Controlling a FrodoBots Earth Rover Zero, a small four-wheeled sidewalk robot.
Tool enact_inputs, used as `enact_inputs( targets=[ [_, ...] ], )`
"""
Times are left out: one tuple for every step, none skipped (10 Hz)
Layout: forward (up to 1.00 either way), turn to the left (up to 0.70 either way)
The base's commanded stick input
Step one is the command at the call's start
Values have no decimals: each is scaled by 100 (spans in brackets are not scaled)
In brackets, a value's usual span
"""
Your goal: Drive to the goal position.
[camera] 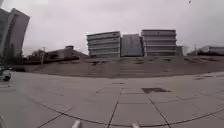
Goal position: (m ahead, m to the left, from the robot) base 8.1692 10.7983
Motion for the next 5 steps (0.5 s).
enact_inputs(
  targets=[
    [70, 1],
    [70, 10],
    [70, 22],
    [70, 27],
    [70, 26]
  ],
)
